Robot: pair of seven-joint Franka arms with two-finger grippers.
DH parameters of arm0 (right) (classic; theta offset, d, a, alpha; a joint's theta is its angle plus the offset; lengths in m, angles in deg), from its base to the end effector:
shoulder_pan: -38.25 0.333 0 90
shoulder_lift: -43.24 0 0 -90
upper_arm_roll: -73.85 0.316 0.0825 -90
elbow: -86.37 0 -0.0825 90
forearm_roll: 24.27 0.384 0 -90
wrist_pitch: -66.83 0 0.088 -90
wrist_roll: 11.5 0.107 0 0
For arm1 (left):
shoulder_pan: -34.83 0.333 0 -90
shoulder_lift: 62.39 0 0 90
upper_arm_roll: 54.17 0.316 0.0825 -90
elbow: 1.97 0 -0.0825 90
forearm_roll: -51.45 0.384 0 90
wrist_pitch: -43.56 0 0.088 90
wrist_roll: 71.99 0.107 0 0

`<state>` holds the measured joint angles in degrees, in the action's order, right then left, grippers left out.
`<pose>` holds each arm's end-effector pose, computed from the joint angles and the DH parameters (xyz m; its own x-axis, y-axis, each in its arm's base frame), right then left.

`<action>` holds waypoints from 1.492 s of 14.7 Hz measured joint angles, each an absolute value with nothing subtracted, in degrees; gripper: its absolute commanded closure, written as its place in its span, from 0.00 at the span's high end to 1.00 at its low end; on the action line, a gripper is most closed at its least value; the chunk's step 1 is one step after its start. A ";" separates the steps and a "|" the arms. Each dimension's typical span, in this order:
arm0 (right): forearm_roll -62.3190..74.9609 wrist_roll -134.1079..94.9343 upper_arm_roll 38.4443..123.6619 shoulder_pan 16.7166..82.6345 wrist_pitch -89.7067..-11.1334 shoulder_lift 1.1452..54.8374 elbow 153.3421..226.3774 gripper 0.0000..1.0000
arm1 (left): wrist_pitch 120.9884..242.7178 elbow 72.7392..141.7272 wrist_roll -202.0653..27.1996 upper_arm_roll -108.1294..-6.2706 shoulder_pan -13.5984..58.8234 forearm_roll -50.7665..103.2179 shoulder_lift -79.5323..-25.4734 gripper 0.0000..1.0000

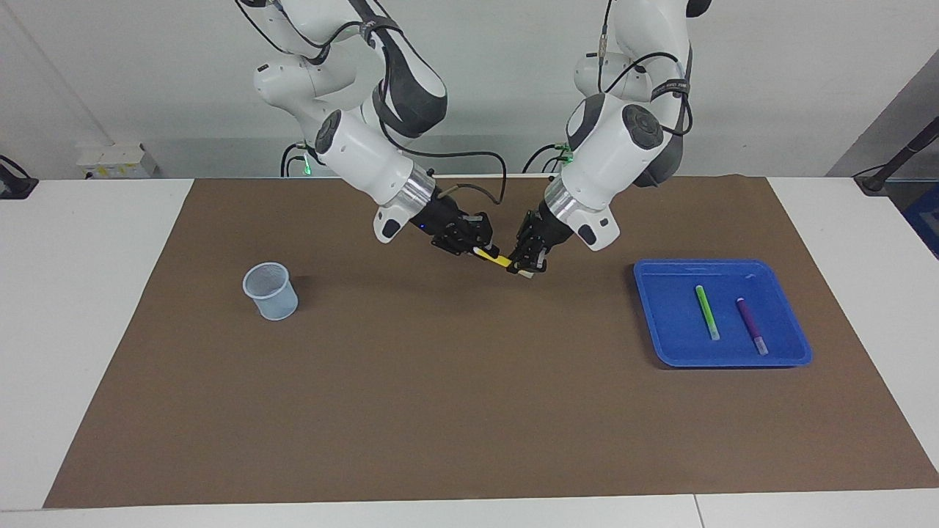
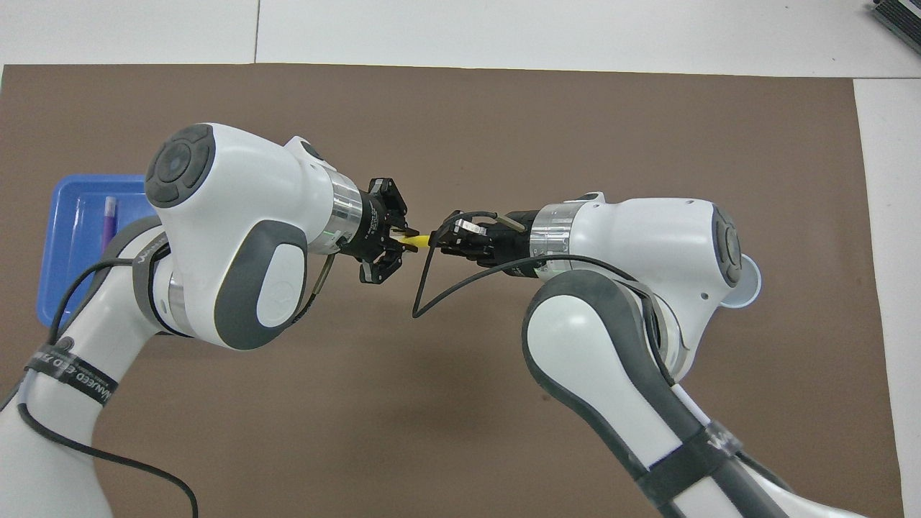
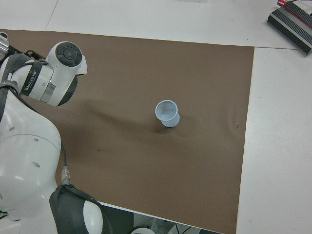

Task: Transfer and insert pens with both arms

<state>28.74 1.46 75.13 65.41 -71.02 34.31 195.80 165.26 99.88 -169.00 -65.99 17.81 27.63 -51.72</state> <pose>0.5496 0.3030 0.4534 0.9517 -0.2942 -0.0882 -0.2687 -0.6584 -0.7031 0.5474 -0.3136 0.4724 0.1781 0.8904 -0.4189 0.9839 -0.1672 0.0631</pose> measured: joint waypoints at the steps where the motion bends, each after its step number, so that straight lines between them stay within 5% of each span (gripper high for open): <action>1: 27.68 1.43 75.09 65.40 -71.02 34.31 195.80 0.00 | 165.26 99.88 -168.98 -66.06 17.71 27.63 -51.73 1.00; 9: 7.76 1.40 74.08 62.15 -64.21 35.15 194.94 0.00 | 165.39 99.87 -168.91 -64.37 22.37 27.66 -51.73 1.00; 22: -27.15 -11.63 73.89 49.68 -40.56 46.63 195.00 0.00 | 167.42 99.20 -162.66 -63.86 39.24 34.06 -51.83 1.00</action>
<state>-27.15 -11.63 73.89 49.68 -40.56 46.63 195.00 167.42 99.20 -162.66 -63.86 39.24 34.06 -51.83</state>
